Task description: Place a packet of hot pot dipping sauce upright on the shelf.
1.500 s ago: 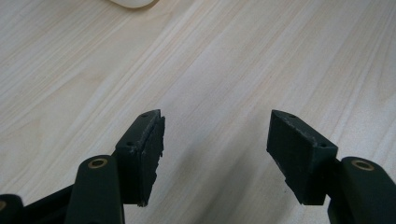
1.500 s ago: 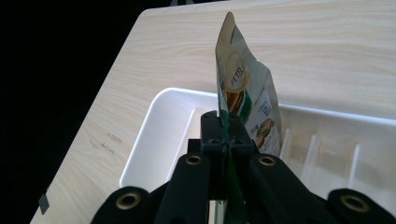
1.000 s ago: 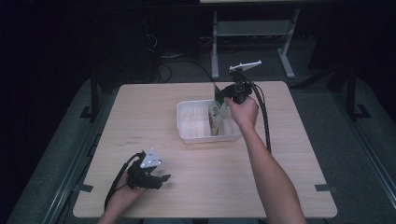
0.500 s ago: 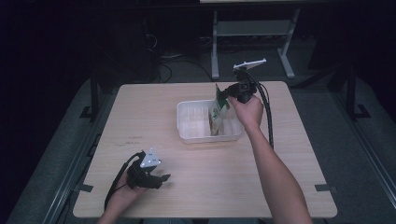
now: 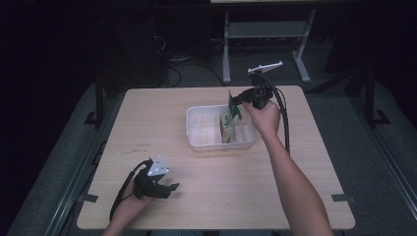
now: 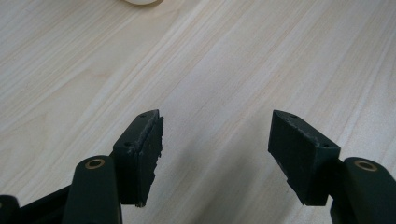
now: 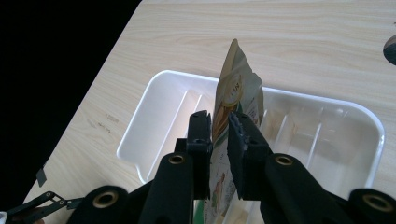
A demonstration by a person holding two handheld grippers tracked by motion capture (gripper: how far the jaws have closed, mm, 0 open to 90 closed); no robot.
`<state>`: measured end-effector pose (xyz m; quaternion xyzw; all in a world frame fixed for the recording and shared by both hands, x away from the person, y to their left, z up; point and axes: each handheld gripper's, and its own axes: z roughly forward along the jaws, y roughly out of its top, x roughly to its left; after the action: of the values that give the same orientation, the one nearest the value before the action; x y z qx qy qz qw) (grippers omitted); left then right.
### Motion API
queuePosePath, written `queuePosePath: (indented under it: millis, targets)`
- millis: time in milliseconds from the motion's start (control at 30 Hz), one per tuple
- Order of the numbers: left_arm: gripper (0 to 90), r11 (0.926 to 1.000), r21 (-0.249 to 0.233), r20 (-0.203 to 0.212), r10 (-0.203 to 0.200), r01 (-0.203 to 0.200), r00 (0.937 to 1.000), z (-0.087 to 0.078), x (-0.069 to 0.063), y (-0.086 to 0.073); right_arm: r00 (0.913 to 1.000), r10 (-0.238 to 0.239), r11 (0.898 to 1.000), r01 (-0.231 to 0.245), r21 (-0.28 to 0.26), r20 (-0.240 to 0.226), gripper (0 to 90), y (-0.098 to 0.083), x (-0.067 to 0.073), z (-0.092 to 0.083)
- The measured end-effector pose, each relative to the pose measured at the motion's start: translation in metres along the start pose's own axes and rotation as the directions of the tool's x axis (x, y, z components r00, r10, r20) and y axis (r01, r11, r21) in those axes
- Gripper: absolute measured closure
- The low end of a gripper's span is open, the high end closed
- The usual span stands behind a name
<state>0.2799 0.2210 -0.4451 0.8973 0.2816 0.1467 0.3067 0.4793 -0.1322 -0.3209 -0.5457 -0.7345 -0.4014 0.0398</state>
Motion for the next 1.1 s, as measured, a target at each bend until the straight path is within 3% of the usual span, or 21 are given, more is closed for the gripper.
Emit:
queuePosePath:
  millis: [1100]
  targets:
    - [33.7,0.9999,-0.001,-0.003,-0.010,0.010,0.9999,0.000,0.001,-0.001,0.9990,-0.041,0.999,0.041,0.008,-0.017,68.2,-0.009,-0.004,-0.013]
